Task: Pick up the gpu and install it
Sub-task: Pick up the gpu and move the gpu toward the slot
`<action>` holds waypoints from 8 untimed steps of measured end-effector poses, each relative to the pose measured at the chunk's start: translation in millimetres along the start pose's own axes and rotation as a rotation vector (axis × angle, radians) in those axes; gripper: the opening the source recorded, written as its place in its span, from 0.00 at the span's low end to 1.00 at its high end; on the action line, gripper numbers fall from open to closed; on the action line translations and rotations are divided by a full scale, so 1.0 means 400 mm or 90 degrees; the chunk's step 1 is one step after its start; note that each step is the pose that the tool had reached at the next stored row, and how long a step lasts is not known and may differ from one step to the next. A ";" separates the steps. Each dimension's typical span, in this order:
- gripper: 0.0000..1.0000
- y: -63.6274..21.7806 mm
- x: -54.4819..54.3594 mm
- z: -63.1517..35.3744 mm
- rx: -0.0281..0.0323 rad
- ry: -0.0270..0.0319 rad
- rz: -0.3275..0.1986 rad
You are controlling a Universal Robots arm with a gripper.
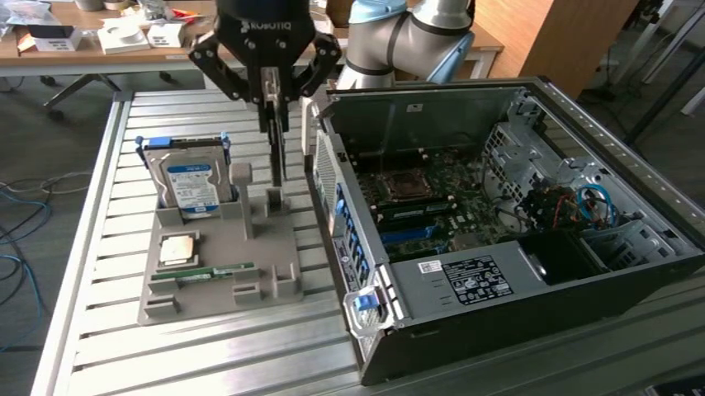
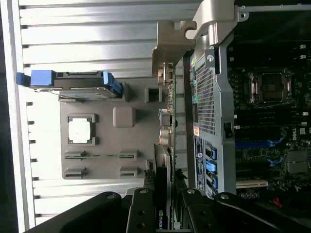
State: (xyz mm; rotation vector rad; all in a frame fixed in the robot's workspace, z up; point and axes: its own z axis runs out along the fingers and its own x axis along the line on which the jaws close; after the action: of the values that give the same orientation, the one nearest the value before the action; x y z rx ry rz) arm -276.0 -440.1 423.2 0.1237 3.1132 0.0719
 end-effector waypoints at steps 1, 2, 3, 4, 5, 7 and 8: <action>0.26 0.000 0.000 -0.011 0.0000 0.0000 0.000; 0.26 0.001 -0.001 -0.021 0.0001 0.0000 0.000; 0.26 0.001 -0.001 -0.031 0.0000 0.0000 0.000; 0.26 0.002 -0.001 -0.038 0.0000 0.0000 0.000; 0.26 0.002 -0.001 -0.040 0.0000 0.0000 0.000; 0.26 0.002 -0.001 -0.040 -0.0001 0.0000 0.000; 0.26 0.002 -0.001 -0.040 -0.0001 0.0000 0.000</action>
State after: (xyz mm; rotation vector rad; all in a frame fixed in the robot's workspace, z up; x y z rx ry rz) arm -276.0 -440.1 439.3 0.1237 3.1131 0.0720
